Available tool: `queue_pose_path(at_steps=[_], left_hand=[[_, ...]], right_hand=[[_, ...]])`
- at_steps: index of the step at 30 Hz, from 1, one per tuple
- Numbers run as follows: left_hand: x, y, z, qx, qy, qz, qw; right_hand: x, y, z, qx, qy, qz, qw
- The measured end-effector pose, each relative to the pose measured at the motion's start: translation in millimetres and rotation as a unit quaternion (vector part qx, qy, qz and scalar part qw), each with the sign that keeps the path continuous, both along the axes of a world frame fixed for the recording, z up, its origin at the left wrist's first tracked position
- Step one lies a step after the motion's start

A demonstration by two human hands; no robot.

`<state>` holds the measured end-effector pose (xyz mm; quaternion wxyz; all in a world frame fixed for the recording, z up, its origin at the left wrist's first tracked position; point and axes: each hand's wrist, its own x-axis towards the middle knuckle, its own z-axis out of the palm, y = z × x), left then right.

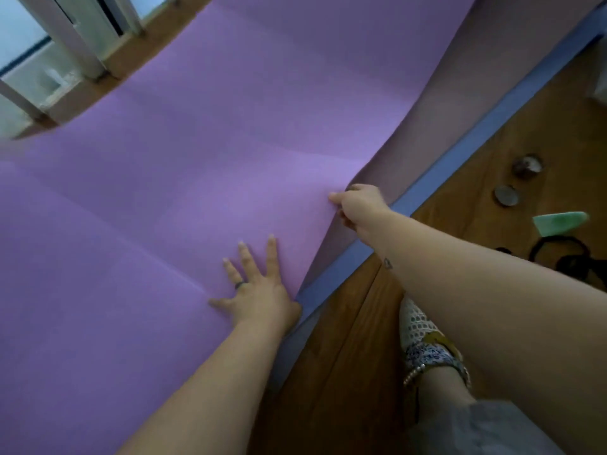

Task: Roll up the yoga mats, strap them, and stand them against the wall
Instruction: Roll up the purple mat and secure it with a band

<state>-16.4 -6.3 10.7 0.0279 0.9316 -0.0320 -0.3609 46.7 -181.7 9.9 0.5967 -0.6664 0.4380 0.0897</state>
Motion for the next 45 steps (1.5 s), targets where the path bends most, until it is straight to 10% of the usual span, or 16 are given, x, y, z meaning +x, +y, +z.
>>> queue_pose_path(at_steps=[8,18,30,36,40,45], left_hand=[[38,-19,151,-0.178,0.032,0.153,0.972],[28,-47,303,-0.430,-0.003,0.333,0.839],[12,-84,446,-0.622,-0.051,0.363,0.692],[-5,-95,484,-0.662,-0.044,0.354,0.659],[-19,-99,496,-0.683,-0.017,0.418,0.599],[-28,-103,501,-0.700,0.001,0.407,0.587]], right_hand=[[2,-8,197,0.008,-0.161,0.079,0.984],[-170,21,323,-0.117,0.068,0.462,0.876],[-221,33,355,-0.199,-0.025,0.388,0.900],[-233,48,377,-0.072,-0.086,0.396,0.911],[-242,37,397,0.113,-0.177,0.197,0.957],[-247,3,417,0.275,-0.186,0.159,0.930]])
